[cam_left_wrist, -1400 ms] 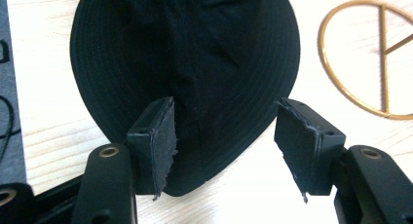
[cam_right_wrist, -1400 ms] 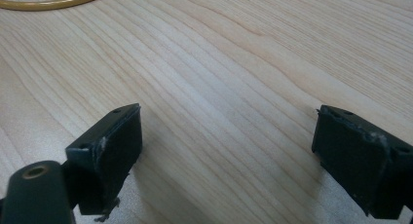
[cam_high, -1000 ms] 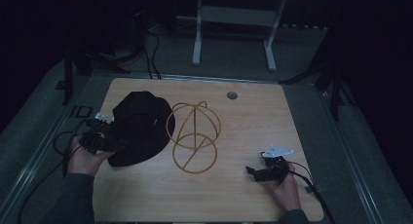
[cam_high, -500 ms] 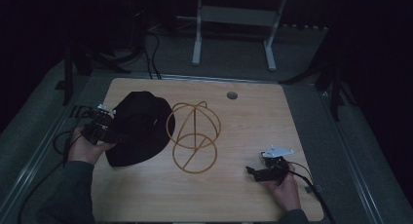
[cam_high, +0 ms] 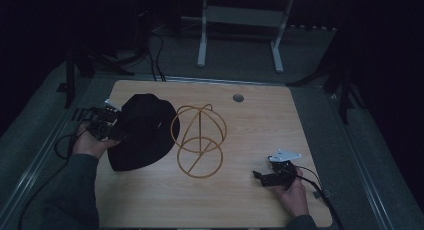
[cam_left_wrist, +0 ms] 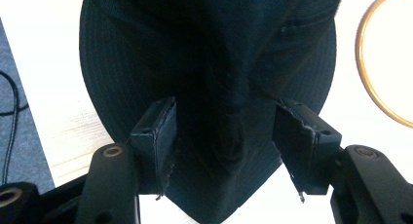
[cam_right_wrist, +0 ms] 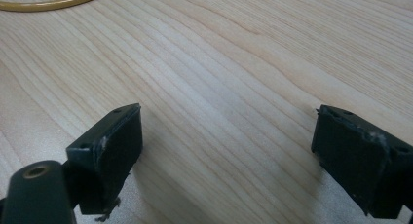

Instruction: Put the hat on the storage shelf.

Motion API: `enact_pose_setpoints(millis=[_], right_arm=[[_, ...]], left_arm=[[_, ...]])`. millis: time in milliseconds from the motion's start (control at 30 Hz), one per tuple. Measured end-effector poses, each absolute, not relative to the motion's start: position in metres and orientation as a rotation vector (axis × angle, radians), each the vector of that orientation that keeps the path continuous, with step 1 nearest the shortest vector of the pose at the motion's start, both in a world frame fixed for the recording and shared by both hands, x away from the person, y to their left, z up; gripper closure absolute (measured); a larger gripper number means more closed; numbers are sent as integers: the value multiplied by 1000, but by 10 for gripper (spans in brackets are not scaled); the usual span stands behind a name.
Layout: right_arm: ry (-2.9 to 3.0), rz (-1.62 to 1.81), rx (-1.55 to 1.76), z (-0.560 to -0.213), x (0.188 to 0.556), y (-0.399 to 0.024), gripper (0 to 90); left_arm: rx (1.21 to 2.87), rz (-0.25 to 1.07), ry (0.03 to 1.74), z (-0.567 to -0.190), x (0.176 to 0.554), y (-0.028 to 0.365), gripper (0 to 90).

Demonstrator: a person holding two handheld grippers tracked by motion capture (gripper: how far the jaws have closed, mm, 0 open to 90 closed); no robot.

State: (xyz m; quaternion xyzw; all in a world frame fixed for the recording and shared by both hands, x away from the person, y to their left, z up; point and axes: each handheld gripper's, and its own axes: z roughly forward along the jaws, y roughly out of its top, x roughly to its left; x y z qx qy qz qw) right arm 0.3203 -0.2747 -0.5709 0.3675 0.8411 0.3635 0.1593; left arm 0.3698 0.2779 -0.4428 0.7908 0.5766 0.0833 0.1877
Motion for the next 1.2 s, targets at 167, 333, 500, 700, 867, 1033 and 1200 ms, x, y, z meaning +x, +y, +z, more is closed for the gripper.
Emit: enact_pose_setpoints(millis=[167,333,500,700,867,1033,1200], right_arm=[[2402,1038,1055,-571,320,-275,112],[2400,1039,1057,-571,320,-275,112],[2400,1038,1058,-571,320,-275,112],[2400,1038,1058,-571,320,-275,112],[2400,1039,1058,-571,320,-275,112],[2400,1039,1058,-571,320,-275,112],[2400,1039,1057,-571,320,-275,112]], left_arm=[[2230,225,1640,-445,374,279,440],[2272,247,1648,-447,378,275,442],[2302,256,1655,-447,381,271,445],[2347,213,1670,-453,388,266,449],[2373,154,1676,-459,393,266,489],[2400,139,1678,-462,395,265,533],[2430,99,1663,-463,398,265,613]])
